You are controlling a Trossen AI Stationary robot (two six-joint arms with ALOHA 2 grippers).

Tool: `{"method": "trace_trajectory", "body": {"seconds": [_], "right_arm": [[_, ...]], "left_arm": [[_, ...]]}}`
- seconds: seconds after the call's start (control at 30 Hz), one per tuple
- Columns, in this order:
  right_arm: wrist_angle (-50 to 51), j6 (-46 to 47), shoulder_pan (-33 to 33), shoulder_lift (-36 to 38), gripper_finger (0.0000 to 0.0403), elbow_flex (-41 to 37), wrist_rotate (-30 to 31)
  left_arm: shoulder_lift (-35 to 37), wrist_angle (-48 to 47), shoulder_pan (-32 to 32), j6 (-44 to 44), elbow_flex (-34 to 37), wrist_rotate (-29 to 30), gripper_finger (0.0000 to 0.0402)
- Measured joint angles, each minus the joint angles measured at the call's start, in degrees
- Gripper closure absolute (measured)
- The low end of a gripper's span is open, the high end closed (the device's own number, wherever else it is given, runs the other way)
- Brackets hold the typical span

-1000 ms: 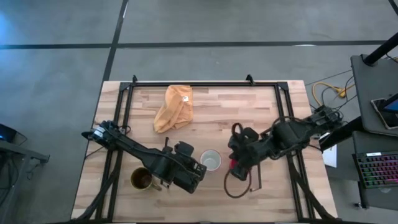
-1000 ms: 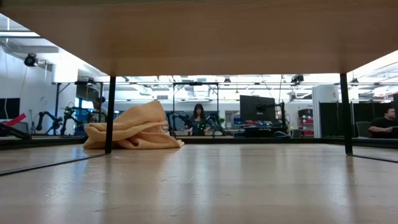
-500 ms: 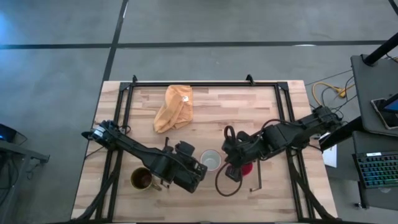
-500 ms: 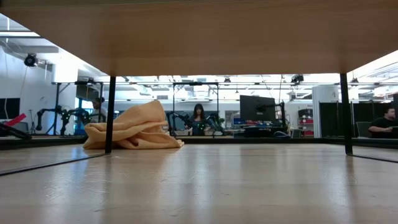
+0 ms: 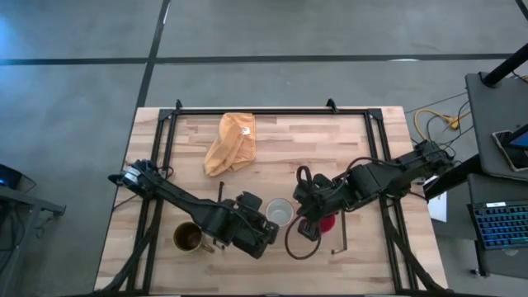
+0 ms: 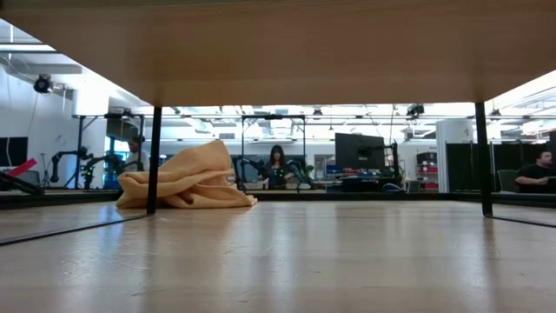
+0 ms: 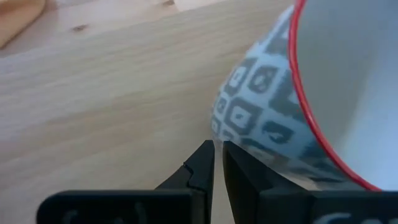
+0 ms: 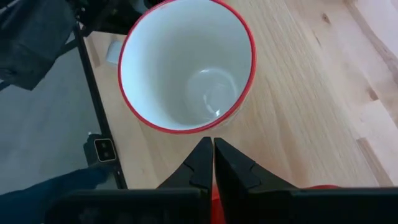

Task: Stack small to large cups/mugs on shelf
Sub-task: Put the white mug on the shelf

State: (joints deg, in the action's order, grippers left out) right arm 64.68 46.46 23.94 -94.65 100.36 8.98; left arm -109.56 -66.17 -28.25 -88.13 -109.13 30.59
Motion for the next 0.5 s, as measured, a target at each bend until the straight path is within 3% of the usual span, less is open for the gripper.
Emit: {"method": "trace_trajectory", "body": {"seconds": [0.5], "right_arm": [[-0.6,-1.6,-0.9,-0.2,0.0394,-0.2,-0.6]], "left_arm": [[0.0,3.2,-0.6,0.0,0.0,0.0,0.0382]]}}
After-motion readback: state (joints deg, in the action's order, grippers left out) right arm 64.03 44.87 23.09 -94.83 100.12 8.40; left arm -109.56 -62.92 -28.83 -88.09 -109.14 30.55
